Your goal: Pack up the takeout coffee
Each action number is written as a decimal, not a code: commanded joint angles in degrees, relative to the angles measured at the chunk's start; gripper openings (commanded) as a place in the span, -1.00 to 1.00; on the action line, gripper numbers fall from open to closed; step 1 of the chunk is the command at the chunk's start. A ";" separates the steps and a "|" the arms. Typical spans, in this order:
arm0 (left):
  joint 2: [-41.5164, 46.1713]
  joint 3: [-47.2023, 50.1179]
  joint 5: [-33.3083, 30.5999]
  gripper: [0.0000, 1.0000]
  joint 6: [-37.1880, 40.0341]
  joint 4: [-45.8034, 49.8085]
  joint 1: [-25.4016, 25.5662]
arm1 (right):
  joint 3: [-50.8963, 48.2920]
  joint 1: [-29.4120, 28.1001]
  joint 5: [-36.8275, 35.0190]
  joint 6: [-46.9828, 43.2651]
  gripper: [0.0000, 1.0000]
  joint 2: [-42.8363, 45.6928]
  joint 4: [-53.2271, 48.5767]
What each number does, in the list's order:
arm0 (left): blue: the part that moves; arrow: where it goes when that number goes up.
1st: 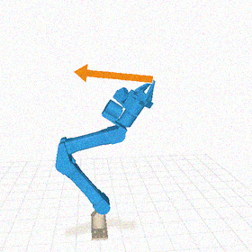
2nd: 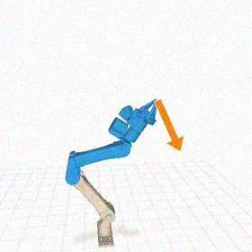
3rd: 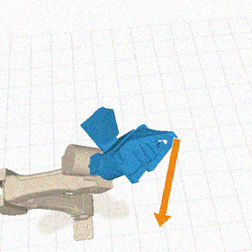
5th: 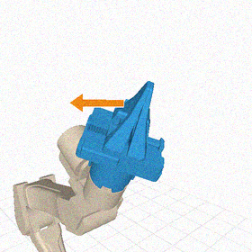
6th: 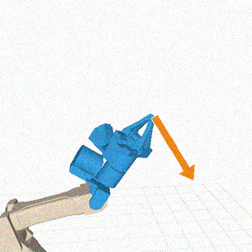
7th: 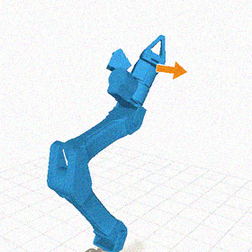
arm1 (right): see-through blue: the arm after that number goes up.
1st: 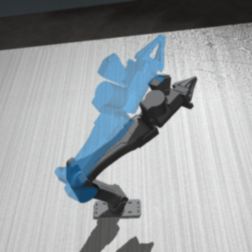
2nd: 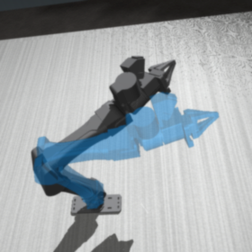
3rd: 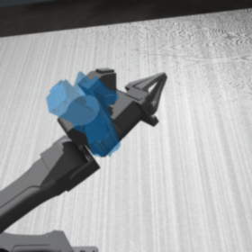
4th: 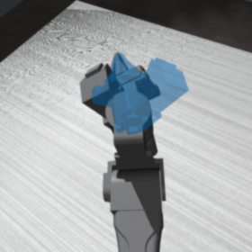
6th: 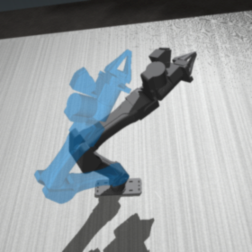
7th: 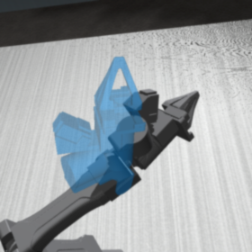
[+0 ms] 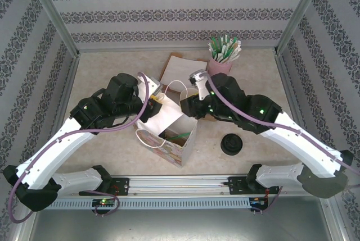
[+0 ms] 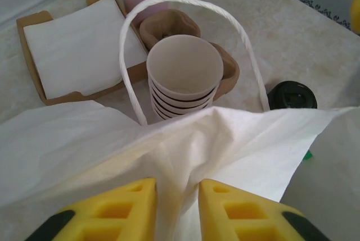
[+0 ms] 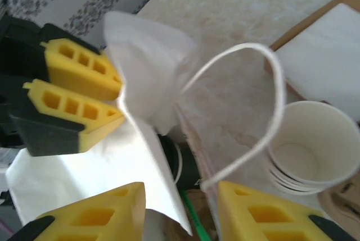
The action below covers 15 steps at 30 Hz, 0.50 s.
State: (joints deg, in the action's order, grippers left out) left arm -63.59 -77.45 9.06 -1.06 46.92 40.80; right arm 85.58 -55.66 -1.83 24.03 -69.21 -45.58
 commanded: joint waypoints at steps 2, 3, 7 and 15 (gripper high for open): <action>1.98 -0.01 3.22 -0.52 -0.89 2.74 0.01 | 3.41 -2.32 1.89 -0.32 -0.33 -3.37 1.59; 2.24 0.19 3.64 -0.52 -0.94 2.74 0.03 | 3.85 -2.43 2.12 -0.17 -0.38 -4.02 1.72; 3.55 0.96 4.18 -0.60 -1.29 2.32 0.00 | 4.07 -2.53 3.73 0.79 -0.44 -5.95 3.41; 3.04 1.33 3.65 -0.68 -1.12 2.39 -0.01 | 3.97 -3.61 7.18 1.69 -0.67 -7.47 5.42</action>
State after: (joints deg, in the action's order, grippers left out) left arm -60.40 -76.47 12.43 -1.91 47.66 40.80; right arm 88.27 -58.11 3.18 24.95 -76.60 -42.46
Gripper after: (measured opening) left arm 0.161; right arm 0.184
